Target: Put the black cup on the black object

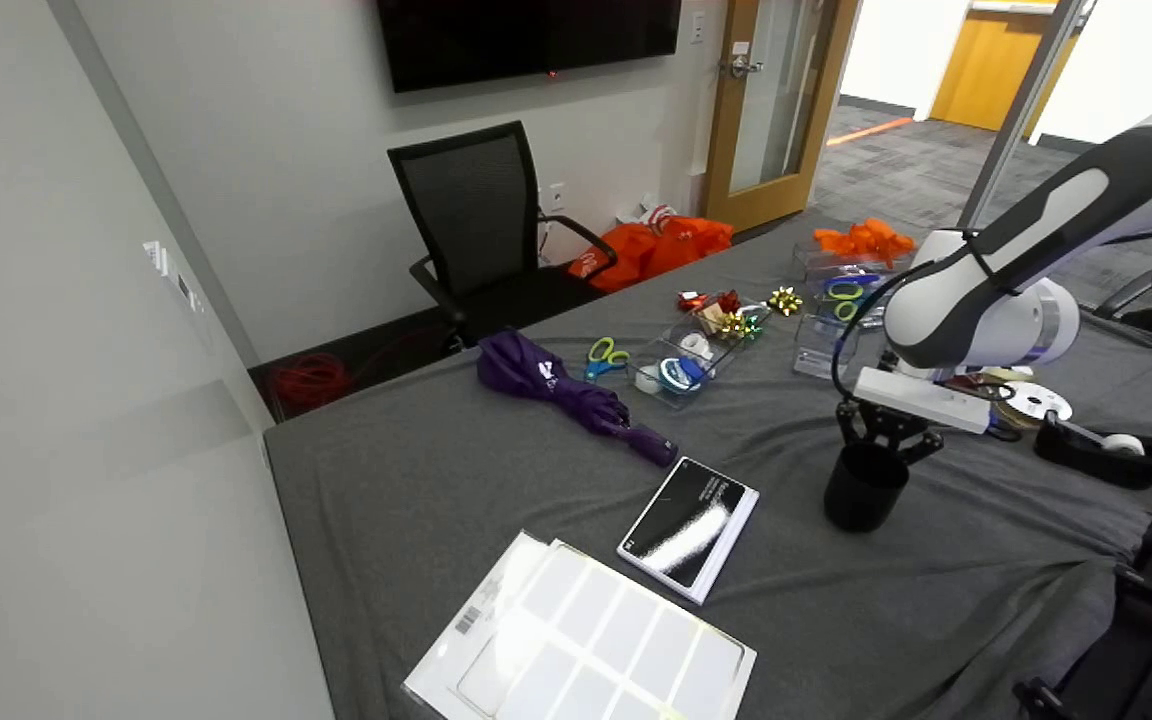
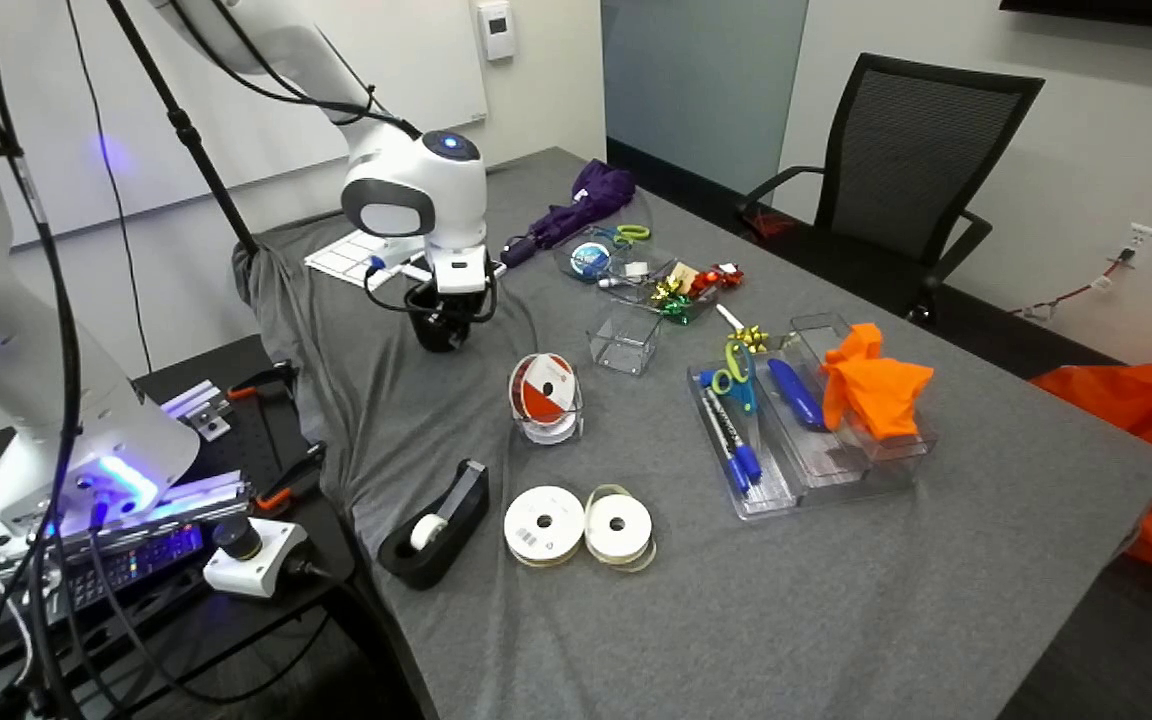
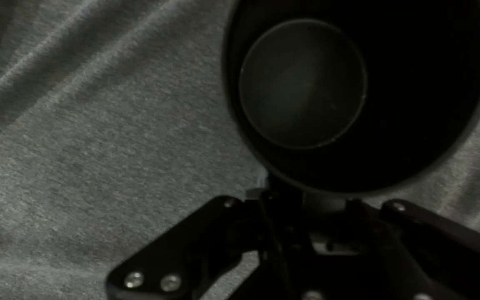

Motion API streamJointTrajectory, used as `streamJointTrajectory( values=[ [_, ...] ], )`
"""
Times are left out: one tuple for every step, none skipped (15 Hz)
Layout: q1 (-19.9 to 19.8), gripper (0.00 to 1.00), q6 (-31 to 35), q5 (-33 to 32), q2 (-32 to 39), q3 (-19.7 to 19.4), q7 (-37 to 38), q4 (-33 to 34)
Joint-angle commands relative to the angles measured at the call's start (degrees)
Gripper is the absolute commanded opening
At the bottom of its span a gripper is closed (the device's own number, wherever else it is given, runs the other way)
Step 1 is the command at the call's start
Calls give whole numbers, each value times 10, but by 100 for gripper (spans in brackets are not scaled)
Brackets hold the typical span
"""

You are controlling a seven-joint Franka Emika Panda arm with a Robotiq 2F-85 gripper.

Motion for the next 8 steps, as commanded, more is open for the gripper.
streamJointTrajectory(
  values=[
    [3,3,33,1,-31,-9,-8,-40],
    [4,5,34,1,-43,-9,-5,-50],
    [6,5,28,4,-61,-8,1,-61],
    [4,5,21,12,-78,-3,1,-69],
    [3,5,11,26,-100,6,3,-78],
    [5,5,2,33,-118,11,9,-84],
    [6,5,-7,51,-137,20,15,-87],
    [7,5,-13,73,-153,30,20,-87]
  ],
)
